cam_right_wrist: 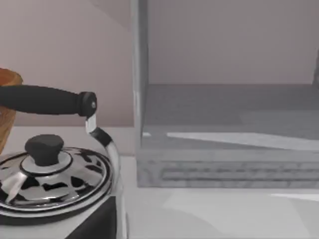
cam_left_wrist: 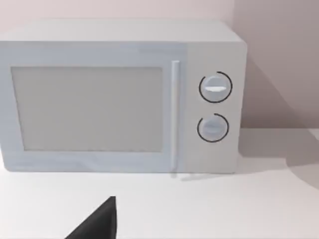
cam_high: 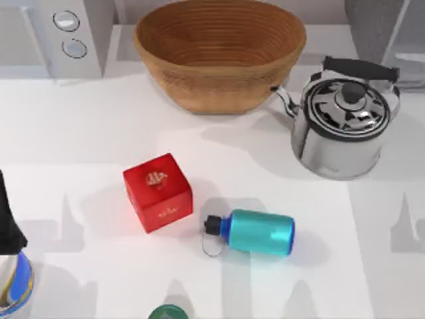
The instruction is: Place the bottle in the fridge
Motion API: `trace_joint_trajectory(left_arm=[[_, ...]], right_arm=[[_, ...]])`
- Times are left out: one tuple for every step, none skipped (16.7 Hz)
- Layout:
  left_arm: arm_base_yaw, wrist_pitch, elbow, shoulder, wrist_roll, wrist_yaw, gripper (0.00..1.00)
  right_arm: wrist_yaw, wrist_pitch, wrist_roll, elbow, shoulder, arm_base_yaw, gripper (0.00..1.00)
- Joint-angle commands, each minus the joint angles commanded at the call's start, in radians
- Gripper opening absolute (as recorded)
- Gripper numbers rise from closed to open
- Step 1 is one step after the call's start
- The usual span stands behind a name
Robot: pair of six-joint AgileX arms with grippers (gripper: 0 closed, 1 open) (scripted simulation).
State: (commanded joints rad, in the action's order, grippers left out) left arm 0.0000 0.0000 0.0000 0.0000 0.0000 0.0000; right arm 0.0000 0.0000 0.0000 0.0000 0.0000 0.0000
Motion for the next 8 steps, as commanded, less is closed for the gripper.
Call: trace_joint_trajectory(left_arm=[[0.000,0.000,0.000,0.000,0.000,0.000,1.00],[0.000,0.000,0.000,0.000,0.000,0.000,1.00],[0.000,0.000,0.000,0.000,0.000,0.000,1.00],[0.000,0.000,0.000,0.000,0.000,0.000,1.00],[0.000,0.000,0.000,0.000,0.000,0.000,1.00],[0.000,0.000,0.000,0.000,0.000,0.000,1.00],[0.000,0.000,0.000,0.000,0.000,0.000,1.00],[0.000,0.000,0.000,0.000,0.000,0.000,1.00]], right_arm=[[0.000,0.000,0.000,0.000,0.000,0.000,1.00],[0.000,0.000,0.000,0.000,0.000,0.000,1.00],[-0.001,-0.010,-0.005,0.008,0.010,0.006,1.00],[-0.004,-0.030,-0.015,0.024,0.030,0.019,1.00],[-0.007,-0.060,-0.031,0.047,0.060,0.036,1.00],[-0.010,-0.097,-0.051,0.077,0.101,0.058,1.00],[-0.014,-0.140,-0.075,0.114,0.153,0.084,1.00],[-0.019,-0.188,-0.102,0.156,0.214,0.113,1.00]])
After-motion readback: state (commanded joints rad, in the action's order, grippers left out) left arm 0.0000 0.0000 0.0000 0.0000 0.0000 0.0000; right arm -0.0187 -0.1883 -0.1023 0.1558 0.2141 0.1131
